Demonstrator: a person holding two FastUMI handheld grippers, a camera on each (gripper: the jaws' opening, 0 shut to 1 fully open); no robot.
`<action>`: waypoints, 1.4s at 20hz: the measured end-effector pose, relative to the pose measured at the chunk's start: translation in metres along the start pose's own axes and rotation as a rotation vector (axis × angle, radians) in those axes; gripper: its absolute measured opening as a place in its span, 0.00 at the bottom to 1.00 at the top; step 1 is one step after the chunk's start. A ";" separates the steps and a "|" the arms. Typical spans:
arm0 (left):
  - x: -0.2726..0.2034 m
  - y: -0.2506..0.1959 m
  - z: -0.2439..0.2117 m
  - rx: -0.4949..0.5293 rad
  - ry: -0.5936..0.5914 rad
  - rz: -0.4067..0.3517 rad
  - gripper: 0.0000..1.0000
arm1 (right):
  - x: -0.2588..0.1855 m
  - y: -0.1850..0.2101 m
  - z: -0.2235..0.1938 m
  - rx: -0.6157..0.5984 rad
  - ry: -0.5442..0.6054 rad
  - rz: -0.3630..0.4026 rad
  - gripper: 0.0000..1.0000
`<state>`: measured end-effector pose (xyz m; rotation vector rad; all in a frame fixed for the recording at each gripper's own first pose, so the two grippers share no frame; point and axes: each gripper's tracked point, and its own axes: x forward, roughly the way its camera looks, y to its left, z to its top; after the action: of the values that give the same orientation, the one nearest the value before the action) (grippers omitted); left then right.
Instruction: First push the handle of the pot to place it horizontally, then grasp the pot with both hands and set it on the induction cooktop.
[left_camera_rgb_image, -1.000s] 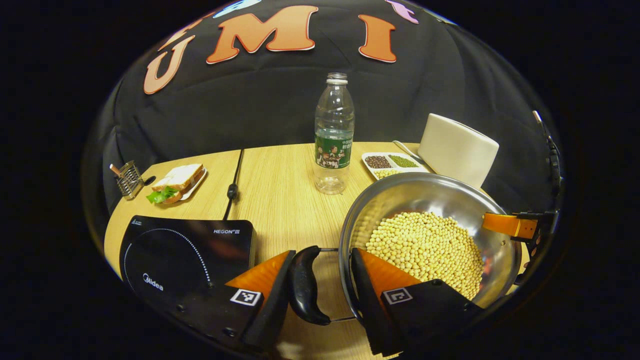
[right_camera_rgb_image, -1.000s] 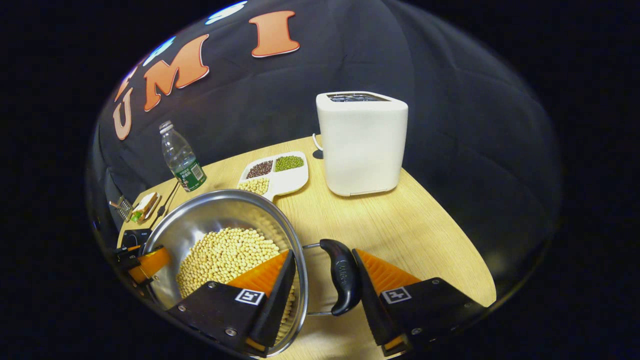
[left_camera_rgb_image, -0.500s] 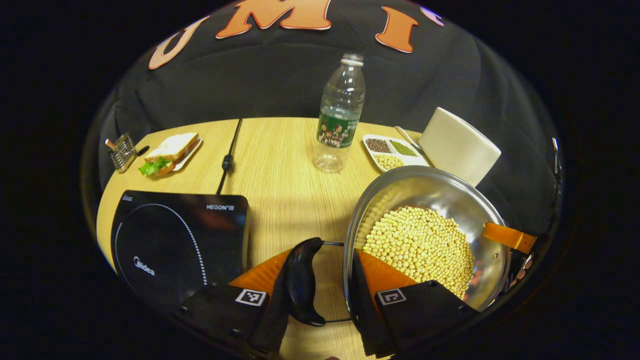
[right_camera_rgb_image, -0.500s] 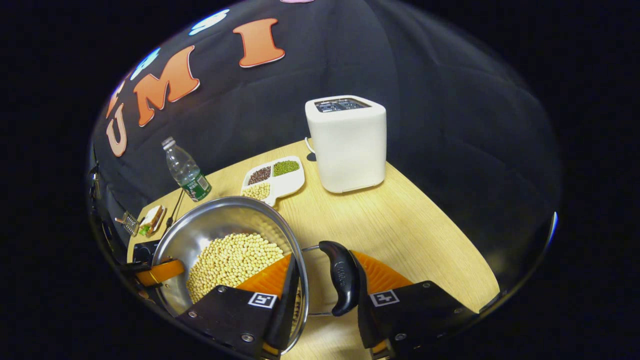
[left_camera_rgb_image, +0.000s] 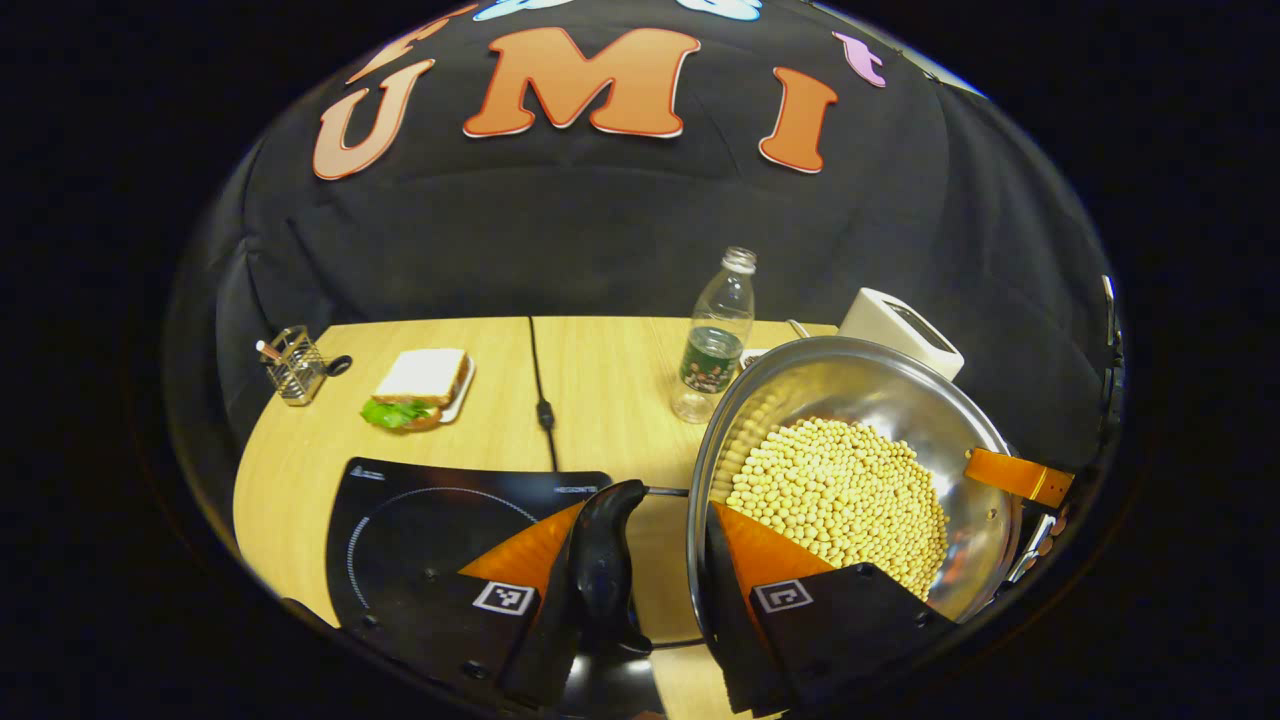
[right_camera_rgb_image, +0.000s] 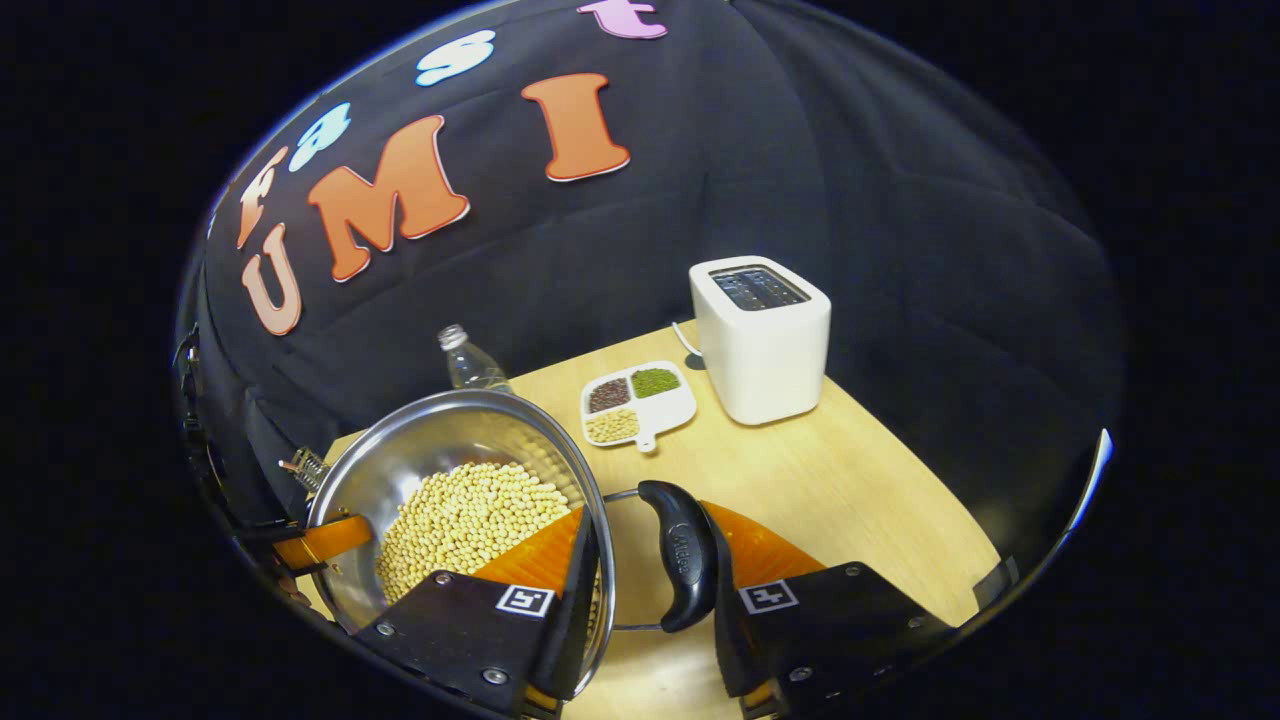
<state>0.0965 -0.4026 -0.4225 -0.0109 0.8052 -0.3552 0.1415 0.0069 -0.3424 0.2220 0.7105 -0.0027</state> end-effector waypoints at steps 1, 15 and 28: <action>-0.009 0.004 0.004 -0.008 -0.010 0.009 0.65 | -0.006 0.016 -0.001 -0.004 -0.001 0.014 0.53; -0.035 0.008 -0.002 -0.105 0.038 0.137 0.65 | -0.023 0.207 -0.110 -0.094 0.076 0.117 0.53; -0.024 0.000 -0.004 -0.103 0.068 0.081 0.67 | -0.008 0.220 -0.149 -0.124 0.143 0.107 0.61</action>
<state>0.0782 -0.3948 -0.4084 -0.0624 0.8876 -0.2387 0.0564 0.2520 -0.4030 0.1422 0.8370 0.1598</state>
